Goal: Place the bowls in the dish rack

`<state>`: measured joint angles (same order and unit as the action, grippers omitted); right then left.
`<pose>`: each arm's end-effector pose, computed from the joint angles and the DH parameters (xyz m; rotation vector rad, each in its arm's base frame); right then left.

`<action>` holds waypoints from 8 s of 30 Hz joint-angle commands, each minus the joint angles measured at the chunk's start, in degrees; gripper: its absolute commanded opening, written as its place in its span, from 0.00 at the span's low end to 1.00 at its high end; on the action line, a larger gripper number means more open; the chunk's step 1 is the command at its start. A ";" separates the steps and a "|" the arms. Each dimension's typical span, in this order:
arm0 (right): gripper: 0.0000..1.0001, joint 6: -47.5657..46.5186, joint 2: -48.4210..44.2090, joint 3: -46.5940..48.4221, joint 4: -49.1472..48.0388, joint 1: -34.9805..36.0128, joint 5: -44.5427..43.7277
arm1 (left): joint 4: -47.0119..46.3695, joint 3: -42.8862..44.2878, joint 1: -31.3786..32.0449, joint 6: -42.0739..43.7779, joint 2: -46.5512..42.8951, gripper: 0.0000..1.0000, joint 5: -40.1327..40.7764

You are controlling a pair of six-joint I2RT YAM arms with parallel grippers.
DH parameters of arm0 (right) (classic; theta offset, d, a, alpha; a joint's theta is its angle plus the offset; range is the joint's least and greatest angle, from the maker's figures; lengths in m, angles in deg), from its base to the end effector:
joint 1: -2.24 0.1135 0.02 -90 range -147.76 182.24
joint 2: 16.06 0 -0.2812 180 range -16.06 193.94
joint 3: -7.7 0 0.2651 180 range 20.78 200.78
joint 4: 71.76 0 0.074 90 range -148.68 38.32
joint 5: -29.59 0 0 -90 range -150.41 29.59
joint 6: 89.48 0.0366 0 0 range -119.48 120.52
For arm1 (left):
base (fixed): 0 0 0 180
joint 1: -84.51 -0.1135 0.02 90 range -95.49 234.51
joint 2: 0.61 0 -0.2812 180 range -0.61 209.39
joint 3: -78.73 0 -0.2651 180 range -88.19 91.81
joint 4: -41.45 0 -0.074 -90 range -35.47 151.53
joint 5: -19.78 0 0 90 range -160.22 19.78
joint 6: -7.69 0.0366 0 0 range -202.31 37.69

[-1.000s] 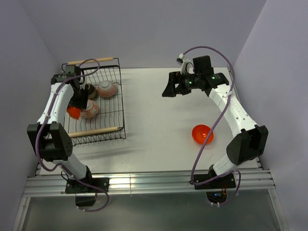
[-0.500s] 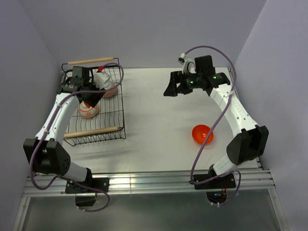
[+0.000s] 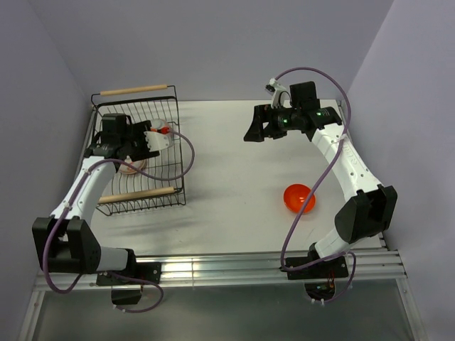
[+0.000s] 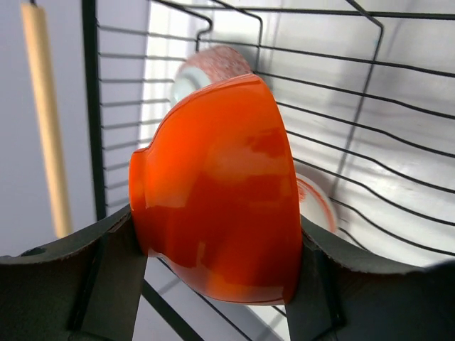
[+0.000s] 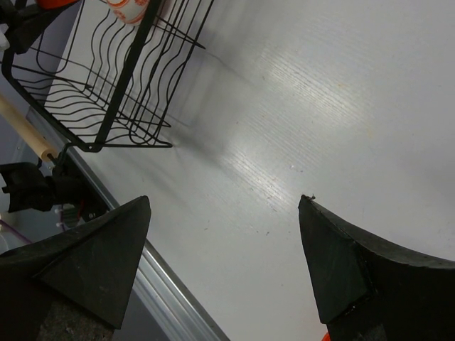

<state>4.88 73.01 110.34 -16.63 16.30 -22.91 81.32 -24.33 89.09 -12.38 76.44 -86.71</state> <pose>0.3343 0.1067 0.3885 -0.5329 2.2144 0.9165 0.3039 -0.0348 0.3169 1.4802 1.6955 0.2917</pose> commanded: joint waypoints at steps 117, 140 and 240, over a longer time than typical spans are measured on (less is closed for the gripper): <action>0.91 -2.60 5.76 7.12 7.00 -0.97 0.74 | 3.27 4.61 -0.71 10.67 20.59 0.99 -5.13; 0.91 -2.69 4.88 5.45 6.12 -0.97 0.03 | -9.46 -3.82 -0.54 6.72 12.51 1.00 -7.33; 0.00 -25.74 3.40 2.26 24.58 -20.49 1.50 | 3.54 20.95 -4.50 -66.91 1.61 0.99 -43.18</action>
<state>-25.96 85.17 103.04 7.17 -4.77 -35.77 87.76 -7.50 81.97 -71.65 78.78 -127.41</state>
